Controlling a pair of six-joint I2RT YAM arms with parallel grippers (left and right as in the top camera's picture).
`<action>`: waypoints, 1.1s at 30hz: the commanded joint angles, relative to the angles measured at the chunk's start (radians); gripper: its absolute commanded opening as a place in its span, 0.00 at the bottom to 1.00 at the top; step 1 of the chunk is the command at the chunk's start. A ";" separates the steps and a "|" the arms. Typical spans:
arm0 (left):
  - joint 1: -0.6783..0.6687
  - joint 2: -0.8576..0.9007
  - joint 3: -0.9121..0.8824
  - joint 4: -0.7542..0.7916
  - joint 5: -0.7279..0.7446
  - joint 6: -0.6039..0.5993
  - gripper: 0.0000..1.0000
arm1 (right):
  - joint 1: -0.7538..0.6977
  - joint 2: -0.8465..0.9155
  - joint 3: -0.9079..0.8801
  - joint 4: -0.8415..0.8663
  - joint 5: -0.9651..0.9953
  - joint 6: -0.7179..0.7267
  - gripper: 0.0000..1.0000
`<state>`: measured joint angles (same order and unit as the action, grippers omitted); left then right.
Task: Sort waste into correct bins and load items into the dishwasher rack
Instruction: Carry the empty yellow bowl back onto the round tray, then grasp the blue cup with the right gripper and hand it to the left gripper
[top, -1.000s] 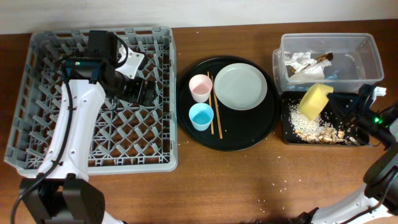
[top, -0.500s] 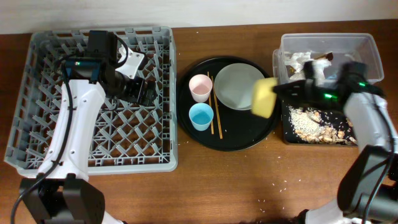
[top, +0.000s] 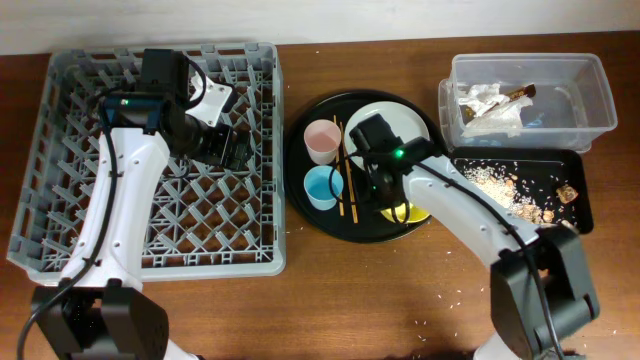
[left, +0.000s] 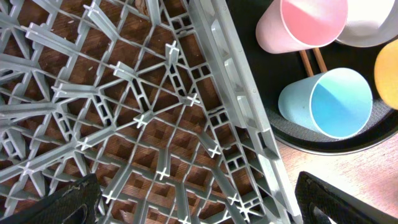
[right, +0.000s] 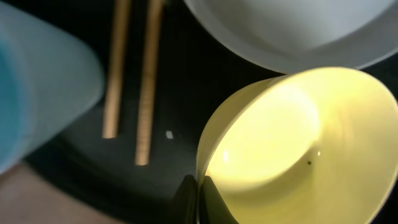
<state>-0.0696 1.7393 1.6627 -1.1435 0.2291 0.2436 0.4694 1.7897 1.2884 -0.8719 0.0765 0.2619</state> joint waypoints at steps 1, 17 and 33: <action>0.006 -0.019 0.014 0.002 0.011 0.005 1.00 | 0.003 0.006 0.019 -0.015 0.035 0.013 0.05; 0.006 -0.019 0.014 0.006 0.086 0.005 1.00 | -0.024 -0.029 0.331 -0.141 -0.286 0.119 0.51; 0.005 0.001 0.013 0.006 0.226 0.005 0.95 | -0.031 0.096 0.318 -0.113 -0.332 0.190 0.04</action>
<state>-0.0696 1.7393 1.6627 -1.1378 0.3717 0.2436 0.4683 2.0098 1.5711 -0.9497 -0.2523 0.4953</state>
